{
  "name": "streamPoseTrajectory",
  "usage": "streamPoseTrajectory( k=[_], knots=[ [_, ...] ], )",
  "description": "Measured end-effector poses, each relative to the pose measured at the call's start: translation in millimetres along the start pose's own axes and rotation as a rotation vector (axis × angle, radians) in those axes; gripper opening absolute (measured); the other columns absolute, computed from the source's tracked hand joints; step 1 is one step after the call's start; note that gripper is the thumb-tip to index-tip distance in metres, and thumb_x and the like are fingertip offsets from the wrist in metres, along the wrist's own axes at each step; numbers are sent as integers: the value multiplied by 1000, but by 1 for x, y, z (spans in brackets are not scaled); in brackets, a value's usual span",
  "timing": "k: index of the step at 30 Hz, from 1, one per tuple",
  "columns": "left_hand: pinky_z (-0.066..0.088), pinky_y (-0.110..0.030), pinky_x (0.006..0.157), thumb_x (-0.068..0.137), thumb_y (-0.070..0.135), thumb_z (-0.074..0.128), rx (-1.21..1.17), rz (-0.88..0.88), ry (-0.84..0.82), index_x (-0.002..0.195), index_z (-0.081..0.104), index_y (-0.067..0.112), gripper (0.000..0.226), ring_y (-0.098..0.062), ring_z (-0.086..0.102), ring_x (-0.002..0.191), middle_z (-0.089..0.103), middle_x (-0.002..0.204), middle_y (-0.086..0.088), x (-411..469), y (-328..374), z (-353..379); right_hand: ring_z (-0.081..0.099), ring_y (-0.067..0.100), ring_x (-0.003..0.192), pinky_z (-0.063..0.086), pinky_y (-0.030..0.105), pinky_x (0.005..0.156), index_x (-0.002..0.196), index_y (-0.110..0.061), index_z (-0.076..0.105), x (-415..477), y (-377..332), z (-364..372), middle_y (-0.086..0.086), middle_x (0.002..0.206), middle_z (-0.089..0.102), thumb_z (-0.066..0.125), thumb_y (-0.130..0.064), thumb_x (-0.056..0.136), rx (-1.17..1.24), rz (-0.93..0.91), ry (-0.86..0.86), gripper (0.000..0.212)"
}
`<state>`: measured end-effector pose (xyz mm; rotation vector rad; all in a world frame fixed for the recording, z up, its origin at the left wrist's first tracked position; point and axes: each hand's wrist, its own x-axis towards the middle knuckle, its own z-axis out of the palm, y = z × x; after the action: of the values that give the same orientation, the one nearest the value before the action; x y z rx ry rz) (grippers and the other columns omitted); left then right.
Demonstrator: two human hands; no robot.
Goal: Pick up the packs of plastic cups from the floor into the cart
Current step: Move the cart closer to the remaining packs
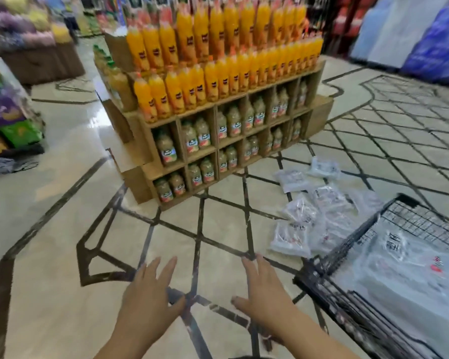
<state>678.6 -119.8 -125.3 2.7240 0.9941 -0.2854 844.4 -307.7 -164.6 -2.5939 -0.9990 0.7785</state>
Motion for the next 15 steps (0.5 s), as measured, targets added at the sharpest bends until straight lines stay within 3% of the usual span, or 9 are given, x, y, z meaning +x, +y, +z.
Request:
streamPoseTrajectory(
  k=[5, 10, 15],
  knots=[
    [29, -39, 118, 85, 68, 52, -49, -67, -33, 156, 5, 38, 90, -26, 13, 149, 14, 163, 0, 81, -19, -11, -3, 31, 152, 13, 43, 123, 158, -27, 2, 81, -12, -42, 9, 165, -12, 58, -55, 88, 3, 13, 52, 94],
    [24, -38, 119, 85, 70, 49, -68, -13, -72, 156, 3, 38, 91, -25, 16, 148, 15, 162, -3, 181, -29, -14, 0, 30, 151, 14, 41, 121, 158, -27, 3, 153, -13, -54, 10, 165, -12, 55, -54, 88, -14, 92, 25, 91],
    [27, -37, 117, 85, 69, 49, -22, 154, -96, 156, 7, 36, 88, -22, 17, 147, 15, 162, 1, 315, -19, -31, 2, 33, 150, 16, 42, 121, 158, -27, 1, 222, -2, -69, 11, 164, -13, 58, -53, 88, 22, 310, 8, 93]
  ],
)
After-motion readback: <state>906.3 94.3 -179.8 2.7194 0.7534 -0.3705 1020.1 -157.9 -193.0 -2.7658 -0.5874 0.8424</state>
